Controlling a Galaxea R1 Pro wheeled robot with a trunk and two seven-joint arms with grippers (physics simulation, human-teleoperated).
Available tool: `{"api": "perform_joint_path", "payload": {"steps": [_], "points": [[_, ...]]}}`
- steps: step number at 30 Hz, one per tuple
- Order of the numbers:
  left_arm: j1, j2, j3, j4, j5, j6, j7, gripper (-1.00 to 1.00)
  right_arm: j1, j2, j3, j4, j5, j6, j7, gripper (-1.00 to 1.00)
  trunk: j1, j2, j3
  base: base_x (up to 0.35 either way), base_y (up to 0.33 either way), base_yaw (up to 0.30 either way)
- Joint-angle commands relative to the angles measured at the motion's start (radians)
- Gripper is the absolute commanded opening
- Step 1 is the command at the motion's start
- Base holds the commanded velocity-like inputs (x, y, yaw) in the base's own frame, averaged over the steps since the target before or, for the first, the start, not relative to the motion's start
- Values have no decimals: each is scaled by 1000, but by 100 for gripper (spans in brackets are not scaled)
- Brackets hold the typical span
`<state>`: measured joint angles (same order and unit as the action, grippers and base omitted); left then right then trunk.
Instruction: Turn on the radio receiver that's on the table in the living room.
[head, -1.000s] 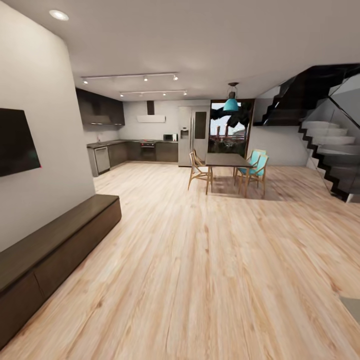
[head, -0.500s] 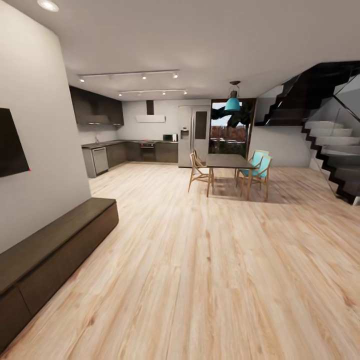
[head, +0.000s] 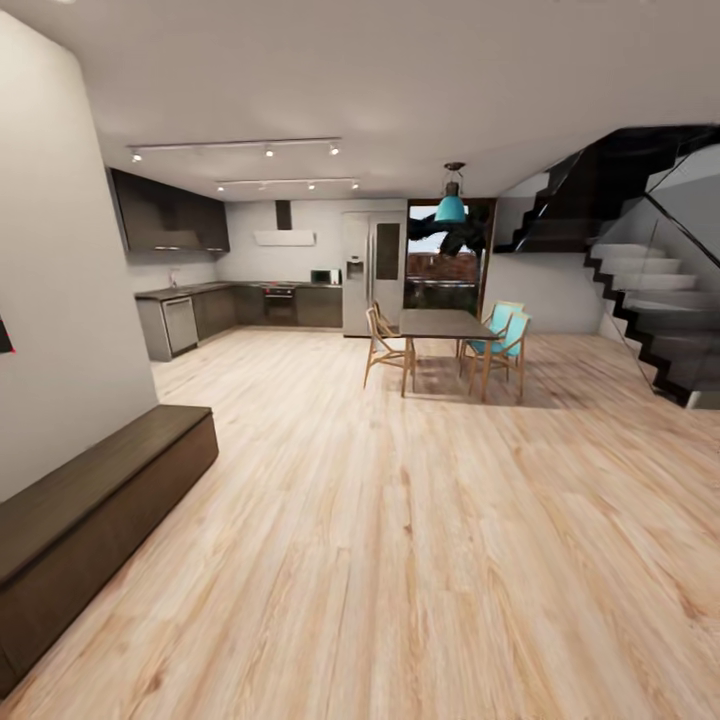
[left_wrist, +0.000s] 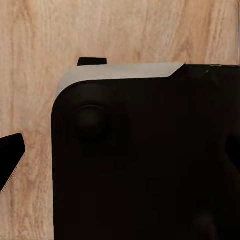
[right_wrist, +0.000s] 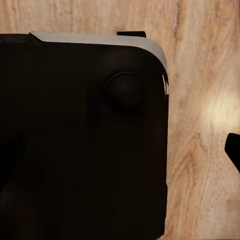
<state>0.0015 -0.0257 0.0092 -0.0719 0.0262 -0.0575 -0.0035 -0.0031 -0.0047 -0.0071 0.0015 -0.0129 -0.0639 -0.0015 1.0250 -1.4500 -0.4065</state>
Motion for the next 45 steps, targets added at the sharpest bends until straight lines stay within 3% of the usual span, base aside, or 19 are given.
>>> {"api": "perform_joint_path", "payload": {"steps": [1, 24, 45], "points": [[0, 0, 0, 0, 0, 0, 0, 100, 0, 0, 0, 0, -1, 1, 0, 100, 0, 0, 1, 18, 0, -255], [0, 0, 1, 0, 0, -1, 0, 100, 0, -1, 0, 0, -1, -1, 0, 100, 0, 0, 12, 2, 0, -268], [0, 0, 1, 0, 0, -1, 0, 100, 0, -9, 3, 0, 5, -3, 1, 100, 0, 0, -9, 0, 0, -235]]}}
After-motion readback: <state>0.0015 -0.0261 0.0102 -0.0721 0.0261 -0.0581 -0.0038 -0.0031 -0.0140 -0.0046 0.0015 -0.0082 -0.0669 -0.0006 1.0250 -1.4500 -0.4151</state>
